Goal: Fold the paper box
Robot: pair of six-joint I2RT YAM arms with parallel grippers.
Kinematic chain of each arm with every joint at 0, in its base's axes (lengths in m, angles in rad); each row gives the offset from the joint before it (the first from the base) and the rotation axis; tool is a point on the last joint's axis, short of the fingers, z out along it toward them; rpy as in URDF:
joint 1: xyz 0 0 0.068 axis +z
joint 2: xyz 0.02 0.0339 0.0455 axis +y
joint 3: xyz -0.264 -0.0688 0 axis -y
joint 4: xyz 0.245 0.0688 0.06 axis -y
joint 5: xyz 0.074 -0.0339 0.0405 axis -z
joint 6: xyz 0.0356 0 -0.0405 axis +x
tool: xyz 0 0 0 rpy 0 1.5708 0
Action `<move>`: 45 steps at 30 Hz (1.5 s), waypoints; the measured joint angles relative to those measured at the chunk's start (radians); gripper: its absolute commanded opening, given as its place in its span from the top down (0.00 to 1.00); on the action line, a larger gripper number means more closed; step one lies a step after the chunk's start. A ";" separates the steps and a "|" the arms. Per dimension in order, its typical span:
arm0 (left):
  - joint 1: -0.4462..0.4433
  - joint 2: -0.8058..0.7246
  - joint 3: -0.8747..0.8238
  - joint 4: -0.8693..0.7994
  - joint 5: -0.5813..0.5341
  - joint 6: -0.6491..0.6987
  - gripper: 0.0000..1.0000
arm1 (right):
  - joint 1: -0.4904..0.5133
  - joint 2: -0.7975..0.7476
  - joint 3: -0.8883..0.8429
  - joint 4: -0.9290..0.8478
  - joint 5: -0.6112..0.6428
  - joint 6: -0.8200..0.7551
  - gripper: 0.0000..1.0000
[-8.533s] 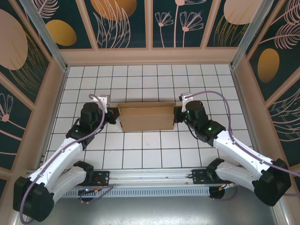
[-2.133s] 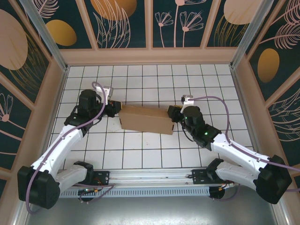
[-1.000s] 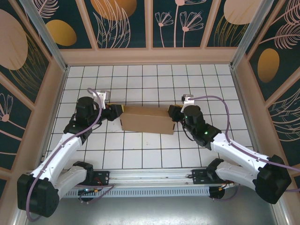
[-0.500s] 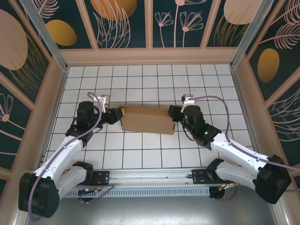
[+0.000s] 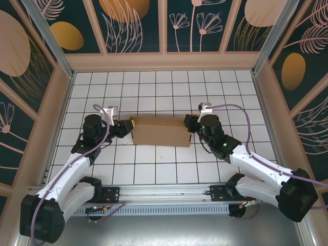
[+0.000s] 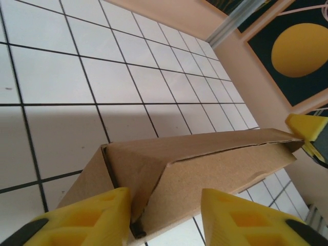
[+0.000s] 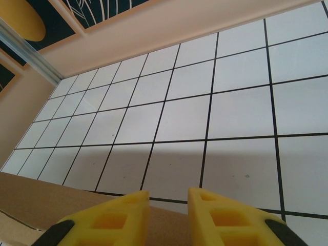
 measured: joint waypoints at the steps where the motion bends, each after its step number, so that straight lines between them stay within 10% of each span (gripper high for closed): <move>1: -0.003 -0.018 0.003 -0.022 -0.021 0.004 0.56 | 0.000 -0.002 0.000 0.000 -0.005 0.000 0.75; 17: -0.004 0.002 0.149 -0.096 -0.204 -0.008 0.55 | 0.005 -0.026 -0.023 0.000 -0.020 0.000 0.77; 21: -0.008 0.068 0.130 -0.036 -0.184 -0.061 0.66 | 0.005 -0.026 -0.023 0.000 -0.019 -0.002 0.77; 45: -0.076 -0.128 -0.053 0.055 -0.078 -0.291 0.54 | -0.029 -0.006 0.013 -0.031 -0.076 -0.125 0.76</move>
